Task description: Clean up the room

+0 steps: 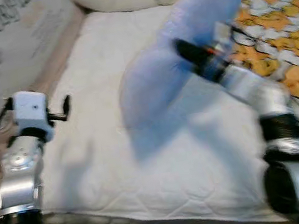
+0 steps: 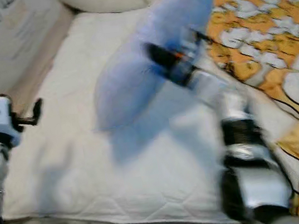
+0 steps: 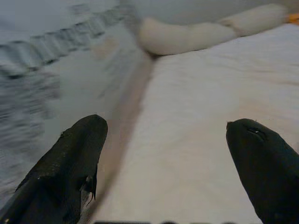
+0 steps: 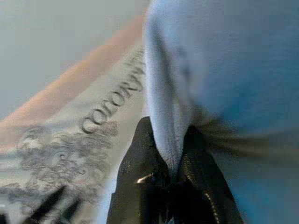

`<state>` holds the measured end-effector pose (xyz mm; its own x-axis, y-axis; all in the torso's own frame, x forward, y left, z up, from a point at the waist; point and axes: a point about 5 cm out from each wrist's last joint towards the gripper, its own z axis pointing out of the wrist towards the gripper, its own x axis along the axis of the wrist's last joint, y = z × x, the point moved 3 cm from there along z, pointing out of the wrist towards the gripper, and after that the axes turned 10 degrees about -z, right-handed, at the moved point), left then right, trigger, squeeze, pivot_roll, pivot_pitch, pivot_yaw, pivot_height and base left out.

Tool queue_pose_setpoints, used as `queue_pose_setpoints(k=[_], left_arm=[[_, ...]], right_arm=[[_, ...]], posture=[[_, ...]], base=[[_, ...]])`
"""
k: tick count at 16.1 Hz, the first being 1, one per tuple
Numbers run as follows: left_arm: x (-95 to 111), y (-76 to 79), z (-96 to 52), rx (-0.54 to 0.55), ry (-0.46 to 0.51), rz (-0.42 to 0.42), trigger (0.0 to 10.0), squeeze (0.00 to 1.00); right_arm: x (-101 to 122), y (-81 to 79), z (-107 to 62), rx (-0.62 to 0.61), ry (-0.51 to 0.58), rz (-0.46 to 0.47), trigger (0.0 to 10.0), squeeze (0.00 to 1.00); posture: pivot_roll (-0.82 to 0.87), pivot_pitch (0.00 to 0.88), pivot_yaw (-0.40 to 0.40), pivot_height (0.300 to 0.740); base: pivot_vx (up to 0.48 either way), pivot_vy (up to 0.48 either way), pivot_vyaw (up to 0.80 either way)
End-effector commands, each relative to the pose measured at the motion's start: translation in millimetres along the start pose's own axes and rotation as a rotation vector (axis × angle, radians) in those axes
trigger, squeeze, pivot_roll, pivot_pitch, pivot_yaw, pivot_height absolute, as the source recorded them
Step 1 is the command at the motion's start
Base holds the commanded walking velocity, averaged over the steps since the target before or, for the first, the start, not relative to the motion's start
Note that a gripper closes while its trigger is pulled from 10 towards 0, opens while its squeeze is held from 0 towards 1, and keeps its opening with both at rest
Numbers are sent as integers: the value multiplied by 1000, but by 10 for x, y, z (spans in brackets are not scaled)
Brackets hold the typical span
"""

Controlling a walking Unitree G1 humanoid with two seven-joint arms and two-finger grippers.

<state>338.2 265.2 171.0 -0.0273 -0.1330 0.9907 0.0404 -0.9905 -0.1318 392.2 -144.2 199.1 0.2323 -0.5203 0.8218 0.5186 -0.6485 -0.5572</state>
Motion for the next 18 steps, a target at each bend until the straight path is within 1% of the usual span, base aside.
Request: queue_pose_setpoints(k=[1,2,3,4,5,6,7,8,9,10,12,13,14,15,16,17,18], left_arm=[[41,-66,14,23,17,4,10000,0],[57,-98,25,27,22,7,10000,0],[72,-117,40,25,25,9,10000,0],[79,-112,56,14,24,8,10000,0],[63,-17,104,-31,17,-11,10000,0],[45,95,134,-76,9,-32,10000,0],[24,186,151,-114,-2,-52,10000,0],[-44,334,169,-177,-37,-84,10000,0],[-211,700,224,-312,-103,-147,10000,0],[-332,989,279,-391,-144,-208,10000,0],[-470,1182,346,-396,-200,-239,10000,0],[-617,1367,365,-405,-274,-304,10000,0],[-747,1512,333,-426,-348,-377,10000,0],[-888,1639,267,-445,-416,-392,10000,0],[-959,1702,230,-451,-446,-391,10000,0],[-1113,1839,129,-461,-517,-395,10000,0],[-1188,1905,71,-469,-557,-392,10000,0]], right_arm=[[75,98,-124,-22,21,53,0,0],[49,193,-260,-51,10,87,0,0],[10,242,-365,-56,1,124,0,0],[-81,322,-456,-67,-16,168,0,0],[-499,595,-677,-171,-165,127,0,0],[-736,730,-805,-229,-245,121,0,0],[-874,807,-888,-267,-297,112,0,0],[-1020,895,-992,-324,-362,90,0,0],[-1236,1042,-1182,-423,-470,36,0,0],[-1326,1104,-1283,-460,-516,7,0,0],[-1312,1115,-1286,-463,-509,1,0,0],[-1258,1102,-1242,-441,-486,-8,0,0],[-1207,1075,-1186,-409,-463,-15,0,0],[-1172,1057,-1150,-388,-461,-38,0,0],[-1158,1052,-1133,-380,-462,-53,0,0],[-1103,1002,-1055,-341,-454,-86,0,0],[-1050,918,-949,-295,-429,-91,0,0]], posture=[[122,0,13,740],[121,0,15,740],[113,0,24,740],[107,0,30,740],[98,0,42,740],[94,0,46,740],[92,0,47,740],[94,0,44,740],[97,0,37,740],[96,0,33,740],[73,0,39,740],[52,0,47,740],[35,0,54,740],[13,0,58,740],[8,0,59,740],[-1,0,58,740],[-3,0,57,740]], base=[[0,0,0],[0,0,0],[0,0,0],[0,0,0],[0,0,0],[0,0,0],[0,0,0],[0,0,0],[0,0,0],[0,0,0],[0,0,0],[0,0,0],[0,0,0],[0,0,0],[0,0,0],[0,0,0],[0,0,0]])
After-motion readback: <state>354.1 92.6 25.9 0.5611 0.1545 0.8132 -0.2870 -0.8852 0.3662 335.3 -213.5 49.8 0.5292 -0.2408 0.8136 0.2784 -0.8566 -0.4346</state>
